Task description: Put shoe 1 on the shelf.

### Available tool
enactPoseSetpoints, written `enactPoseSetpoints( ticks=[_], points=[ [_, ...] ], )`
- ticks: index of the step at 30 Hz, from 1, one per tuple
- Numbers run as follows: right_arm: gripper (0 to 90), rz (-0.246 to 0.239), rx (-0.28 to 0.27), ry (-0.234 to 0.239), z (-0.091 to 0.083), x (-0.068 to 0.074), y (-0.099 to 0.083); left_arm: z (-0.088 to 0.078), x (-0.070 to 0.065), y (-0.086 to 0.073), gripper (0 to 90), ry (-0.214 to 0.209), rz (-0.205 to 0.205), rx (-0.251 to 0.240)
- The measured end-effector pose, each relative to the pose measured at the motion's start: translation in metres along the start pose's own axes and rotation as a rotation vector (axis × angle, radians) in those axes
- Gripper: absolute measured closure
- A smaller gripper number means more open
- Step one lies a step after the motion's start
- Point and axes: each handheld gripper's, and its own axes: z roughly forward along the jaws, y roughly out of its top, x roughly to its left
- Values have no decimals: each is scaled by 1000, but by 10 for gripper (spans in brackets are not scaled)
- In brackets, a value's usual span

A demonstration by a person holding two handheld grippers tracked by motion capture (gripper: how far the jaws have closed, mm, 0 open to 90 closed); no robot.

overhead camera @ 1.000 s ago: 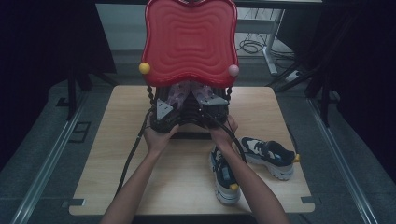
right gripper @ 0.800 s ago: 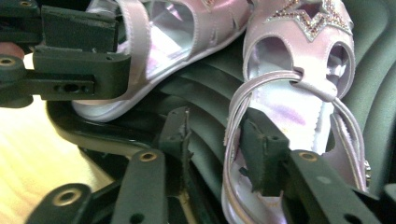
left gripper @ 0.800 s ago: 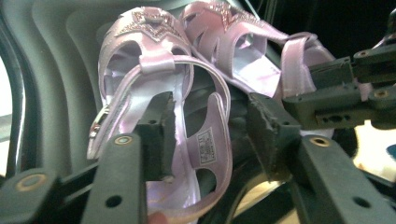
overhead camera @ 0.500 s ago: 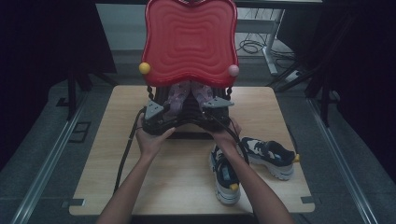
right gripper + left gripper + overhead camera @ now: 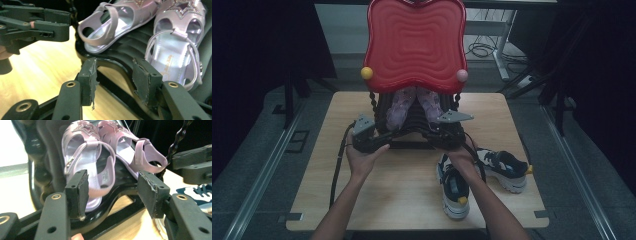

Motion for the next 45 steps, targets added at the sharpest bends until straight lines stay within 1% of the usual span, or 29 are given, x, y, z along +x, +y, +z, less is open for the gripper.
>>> enactPoseSetpoints(
  ticks=[2, 4, 7, 10, 13, 16, 19, 24, 28, 31, 37, 41, 45],
  points=[
    [551, 5, -10, 16, -5, 2, -4, -5, 0, -3, 434, -3, -2, 4],
    [551, 0, -10, 25, -10, 4, -7, -11, 0, -5, 433, -7, 2, 9],
    [556, 1, -18, 45, -16, 6, -11, -18, -1, -7, 433, -23, -1, 9],
    [558, 3, -29, 60, -23, 8, -16, -24, -2, -9, 433, -49, -19, 0],
    [558, 3, -32, 68, -29, 9, -22, -29, -3, -11, 435, -60, -26, -3],
    [558, 5, -29, 72, -35, 9, -29, -32, -4, -15, 435, -68, -30, 10],
    [557, 5, -29, 66, -40, 9, -38, -36, -6, -20, 436, -75, -32, 23],
    [556, 13, -28, 67, -51, 8, -54, -43, -8, -28, 437, -88, -27, 49],
    [553, 1, -29, 69, -59, 9, -64, -46, -7, -35, 437, -106, -31, 77],
    [553, -6, -21, 76, -64, 10, -70, -48, -6, -41, 437, -108, -36, 95],
    [552, -17, -14, 85, -73, 12, -76, -54, -2, -50, 436, -107, -44, 121],
    [553, -31, -16, 89, -79, 13, -79, -60, 0, -54, 436, -110, -54, 123],
    [553, -27, -20, 97, -82, 14, -82, -61, 2, -56, 435, -115, -55, 134]
  ],
)
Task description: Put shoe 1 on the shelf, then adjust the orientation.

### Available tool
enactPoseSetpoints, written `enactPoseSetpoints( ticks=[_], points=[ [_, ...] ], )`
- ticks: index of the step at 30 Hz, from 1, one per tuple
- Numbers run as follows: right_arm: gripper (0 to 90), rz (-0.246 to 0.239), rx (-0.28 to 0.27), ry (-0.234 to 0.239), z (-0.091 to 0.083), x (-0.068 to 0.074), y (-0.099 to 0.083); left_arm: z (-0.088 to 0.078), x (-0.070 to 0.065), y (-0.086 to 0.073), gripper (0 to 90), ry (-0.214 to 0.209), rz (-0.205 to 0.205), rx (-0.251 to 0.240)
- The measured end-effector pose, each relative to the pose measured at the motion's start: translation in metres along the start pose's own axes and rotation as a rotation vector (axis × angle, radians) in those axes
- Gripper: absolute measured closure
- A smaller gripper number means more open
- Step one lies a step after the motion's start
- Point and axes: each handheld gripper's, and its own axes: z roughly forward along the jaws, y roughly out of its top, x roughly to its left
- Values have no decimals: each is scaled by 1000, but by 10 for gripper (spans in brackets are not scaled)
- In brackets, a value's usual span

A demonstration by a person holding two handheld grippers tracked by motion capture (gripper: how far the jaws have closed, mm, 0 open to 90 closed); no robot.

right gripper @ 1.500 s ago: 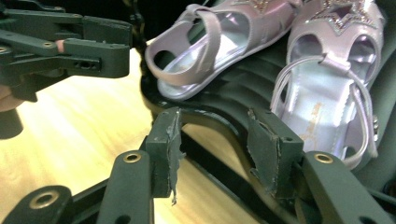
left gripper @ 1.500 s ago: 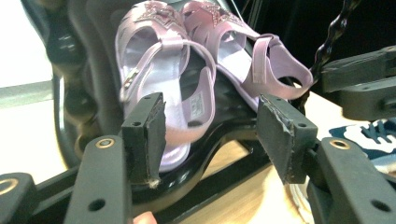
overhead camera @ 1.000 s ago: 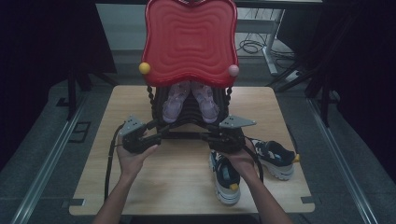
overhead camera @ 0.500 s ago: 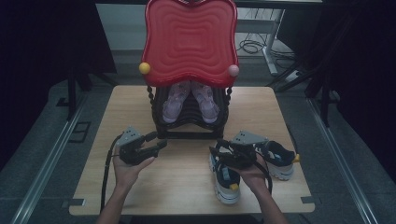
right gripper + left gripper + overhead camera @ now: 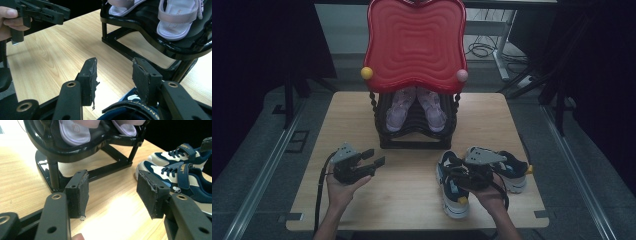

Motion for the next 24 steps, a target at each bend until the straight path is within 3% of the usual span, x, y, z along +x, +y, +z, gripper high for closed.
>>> enactPoseSetpoints(
  ticks=[8, 15, 21, 24],
  points=[
    [554, 6, -10, 4, -6, -2, -4, -3, 0, -7, 428, -6, 10, 28],
    [563, 22, -28, -8, -18, -5, -7, -8, 4, -11, 426, -7, -6, 32],
    [605, 16, -24, -29, -32, -11, -10, -7, 5, -15, 427, -11, -25, 38],
    [652, -10, -8, -29, -37, -13, -12, -7, 4, -16, 425, -19, -28, 46]
  ],
)
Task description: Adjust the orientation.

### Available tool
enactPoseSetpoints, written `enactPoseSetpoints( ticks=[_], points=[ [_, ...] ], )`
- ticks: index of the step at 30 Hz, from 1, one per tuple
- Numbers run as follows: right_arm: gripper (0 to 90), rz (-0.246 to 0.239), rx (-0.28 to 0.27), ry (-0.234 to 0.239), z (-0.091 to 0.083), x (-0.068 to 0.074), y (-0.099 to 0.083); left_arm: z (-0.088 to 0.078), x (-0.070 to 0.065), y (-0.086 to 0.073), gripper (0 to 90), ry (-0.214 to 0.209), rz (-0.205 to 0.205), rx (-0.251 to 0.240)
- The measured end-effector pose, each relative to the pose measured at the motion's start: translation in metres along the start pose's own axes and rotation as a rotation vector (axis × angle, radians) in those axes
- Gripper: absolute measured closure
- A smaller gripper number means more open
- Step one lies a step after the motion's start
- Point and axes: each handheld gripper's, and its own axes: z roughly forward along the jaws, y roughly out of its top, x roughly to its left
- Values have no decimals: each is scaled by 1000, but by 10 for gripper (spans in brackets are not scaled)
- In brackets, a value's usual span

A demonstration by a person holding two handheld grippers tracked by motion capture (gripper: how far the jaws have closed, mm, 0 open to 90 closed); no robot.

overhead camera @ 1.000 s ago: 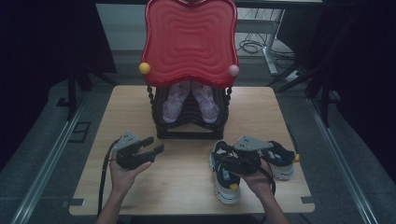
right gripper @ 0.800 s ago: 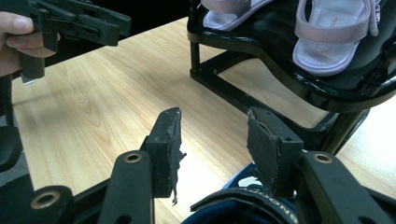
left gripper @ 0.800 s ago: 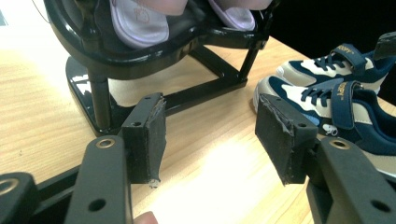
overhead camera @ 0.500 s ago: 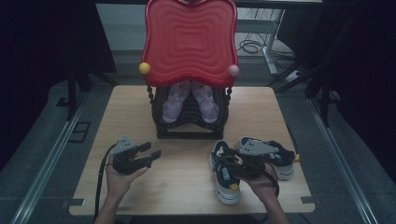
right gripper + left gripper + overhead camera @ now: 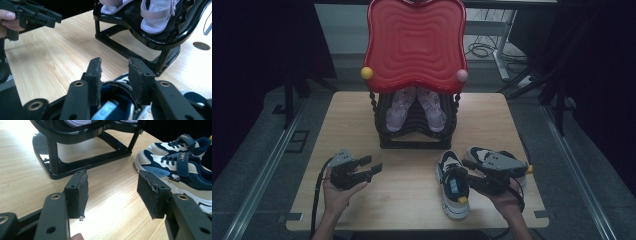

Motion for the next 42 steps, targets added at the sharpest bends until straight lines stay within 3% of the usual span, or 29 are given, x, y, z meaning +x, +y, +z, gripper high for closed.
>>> enactPoseSetpoints(
  ticks=[13, 23, 32, 42],
  points=[
    [812, 12, 62, -18, -17, -14, -21, -5, 6, -4, 420, -2, -18, 24],
    [899, -24, 128, -23, -26, -22, -40, -4, 6, -7, 417, -2, -27, 41],
    [900, -16, 186, 37, -15, -26, -59, -6, 8, -8, 416, 1, -40, 43],
    [900, -60, 238, 91, 1, -27, -66, -4, 9, -10, 414, -6, -50, 51]
  ],
)
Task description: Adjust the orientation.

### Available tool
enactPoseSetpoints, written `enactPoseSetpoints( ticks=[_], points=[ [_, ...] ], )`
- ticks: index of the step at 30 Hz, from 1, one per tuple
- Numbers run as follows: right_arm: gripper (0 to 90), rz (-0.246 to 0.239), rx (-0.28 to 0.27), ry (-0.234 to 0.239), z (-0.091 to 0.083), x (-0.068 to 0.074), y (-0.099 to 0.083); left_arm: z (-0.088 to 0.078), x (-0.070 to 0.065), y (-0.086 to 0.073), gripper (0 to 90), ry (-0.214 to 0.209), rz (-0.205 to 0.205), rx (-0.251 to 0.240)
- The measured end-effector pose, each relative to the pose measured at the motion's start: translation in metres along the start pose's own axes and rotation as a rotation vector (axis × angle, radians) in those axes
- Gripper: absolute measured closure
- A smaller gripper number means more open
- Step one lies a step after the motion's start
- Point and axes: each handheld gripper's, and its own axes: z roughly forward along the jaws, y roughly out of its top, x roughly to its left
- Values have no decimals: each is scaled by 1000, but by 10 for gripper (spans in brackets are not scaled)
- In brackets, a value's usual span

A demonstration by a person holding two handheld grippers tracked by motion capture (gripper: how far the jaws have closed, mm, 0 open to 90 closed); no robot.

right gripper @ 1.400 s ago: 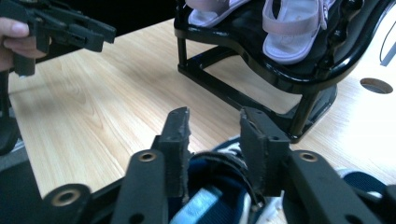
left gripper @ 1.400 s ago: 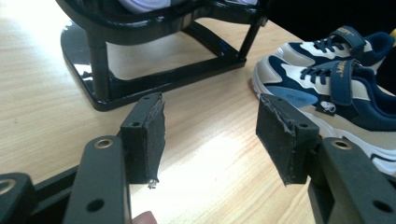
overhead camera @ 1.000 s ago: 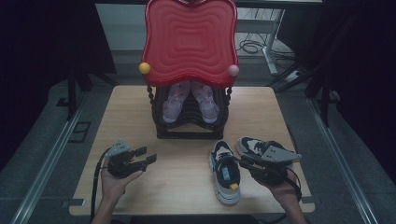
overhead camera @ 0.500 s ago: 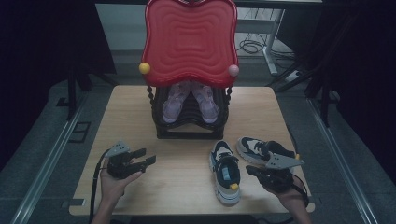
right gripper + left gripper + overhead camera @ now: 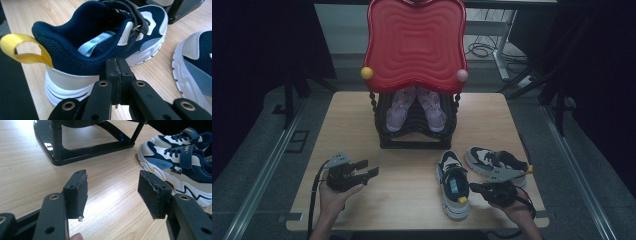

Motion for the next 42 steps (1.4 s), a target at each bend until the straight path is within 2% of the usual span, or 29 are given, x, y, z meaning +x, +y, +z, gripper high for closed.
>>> enactPoseSetpoints(
  ticks=[8, 15, 28, 42],
  points=[
    [900, 1, 4, 9, 3, 0, -2, 2, 1, -1, 413, -4, -2, 12],
    [900, -14, 2, 28, 12, 6, 3, 2, 1, -1, 413, -5, -5, 10],
    [900, -56, 7, 79, 34, 25, 20, 1, 2, -1, 412, -7, -6, 8],
    [900, -80, -15, 105, 58, 41, 36, 1, 3, -1, 412, -5, -6, 12]
  ],
)
